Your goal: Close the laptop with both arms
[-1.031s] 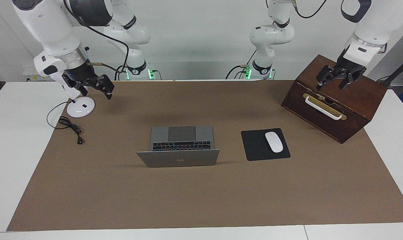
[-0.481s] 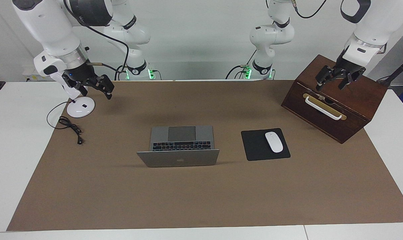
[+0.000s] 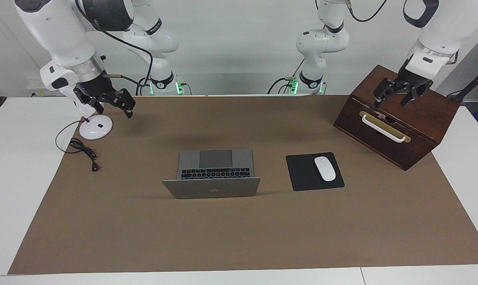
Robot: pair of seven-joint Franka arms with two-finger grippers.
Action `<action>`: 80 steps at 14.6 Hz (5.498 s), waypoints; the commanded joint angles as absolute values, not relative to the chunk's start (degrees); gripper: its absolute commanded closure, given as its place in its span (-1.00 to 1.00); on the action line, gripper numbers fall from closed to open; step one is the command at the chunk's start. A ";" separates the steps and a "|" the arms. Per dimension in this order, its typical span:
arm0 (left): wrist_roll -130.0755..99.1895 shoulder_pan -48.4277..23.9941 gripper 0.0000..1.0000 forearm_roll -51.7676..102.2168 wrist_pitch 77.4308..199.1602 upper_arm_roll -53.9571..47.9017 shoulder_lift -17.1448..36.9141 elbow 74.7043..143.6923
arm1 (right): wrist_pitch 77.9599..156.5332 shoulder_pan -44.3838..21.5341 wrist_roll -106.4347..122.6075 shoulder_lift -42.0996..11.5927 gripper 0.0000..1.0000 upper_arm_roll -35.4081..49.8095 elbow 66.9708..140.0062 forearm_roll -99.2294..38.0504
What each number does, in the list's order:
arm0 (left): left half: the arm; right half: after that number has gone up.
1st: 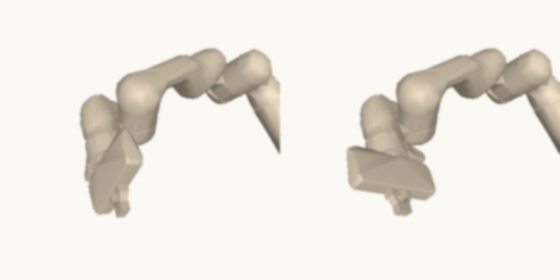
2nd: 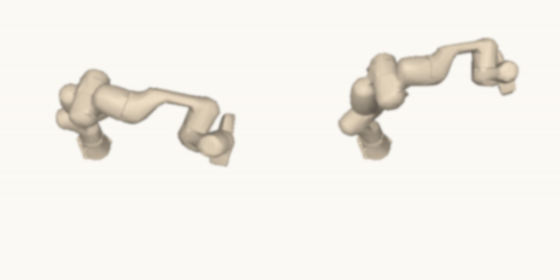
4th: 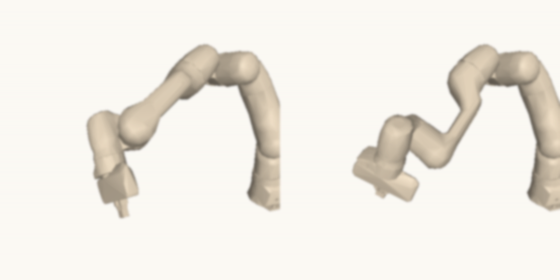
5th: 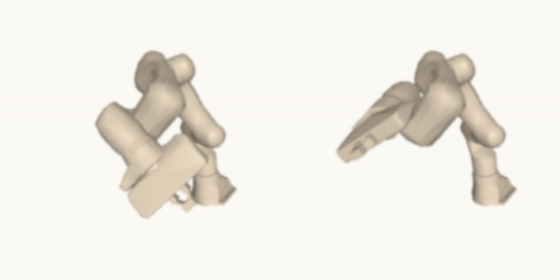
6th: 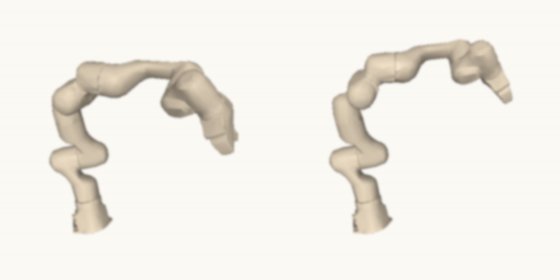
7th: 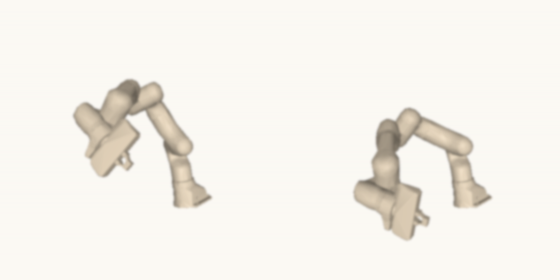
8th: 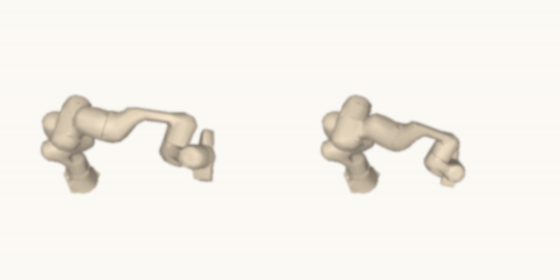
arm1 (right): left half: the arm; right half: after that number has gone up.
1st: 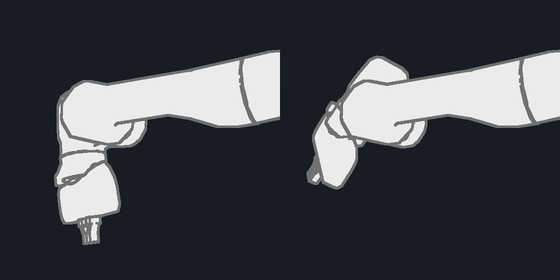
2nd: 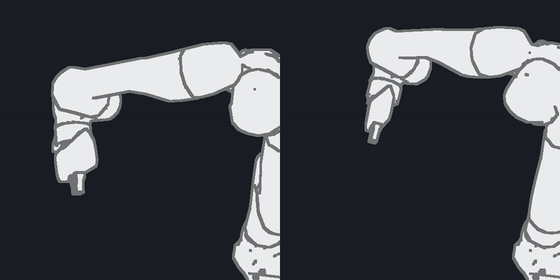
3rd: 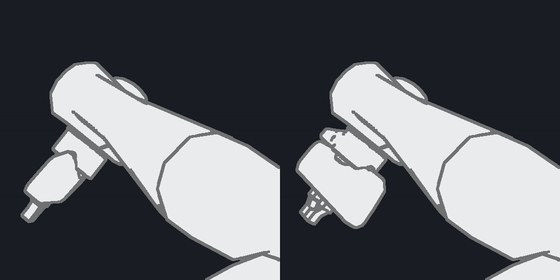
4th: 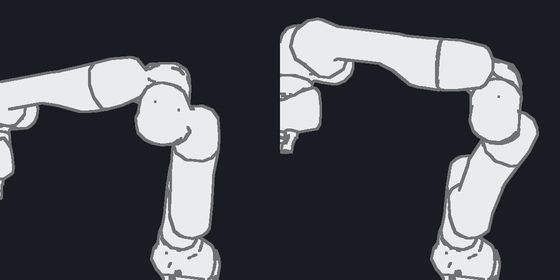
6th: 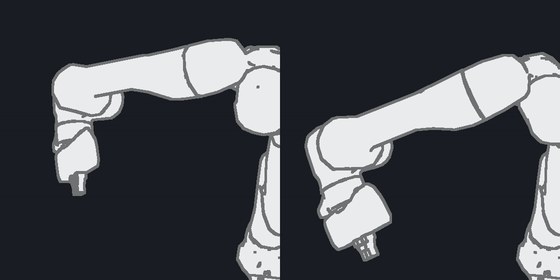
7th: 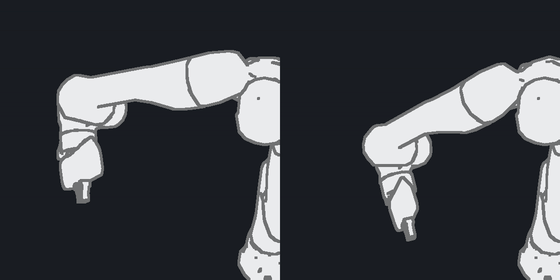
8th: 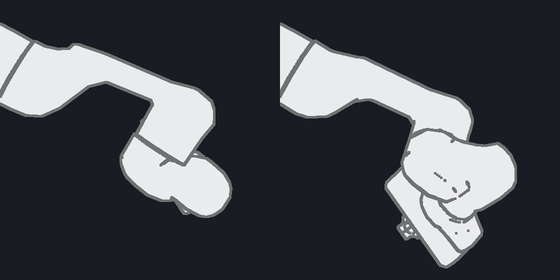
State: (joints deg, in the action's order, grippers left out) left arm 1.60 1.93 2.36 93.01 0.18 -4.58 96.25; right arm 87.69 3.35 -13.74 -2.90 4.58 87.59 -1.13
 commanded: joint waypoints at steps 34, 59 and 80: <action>-3.08 -19.06 1.00 6.24 139.46 -0.35 -17.30 130.84 | 92.72 3.25 -1.85 -2.28 -1.00 5.89 89.74 -1.93; -2.29 -39.99 1.00 5.54 197.48 -0.18 10.88 141.51 | 105.99 -4.48 1.84 -31.10 0.55 9.05 62.59 -0.88; 0.26 -43.15 1.00 5.36 200.65 -0.09 16.61 142.56 | 117.42 -7.73 -8.52 -46.23 1.00 11.07 54.23 -6.59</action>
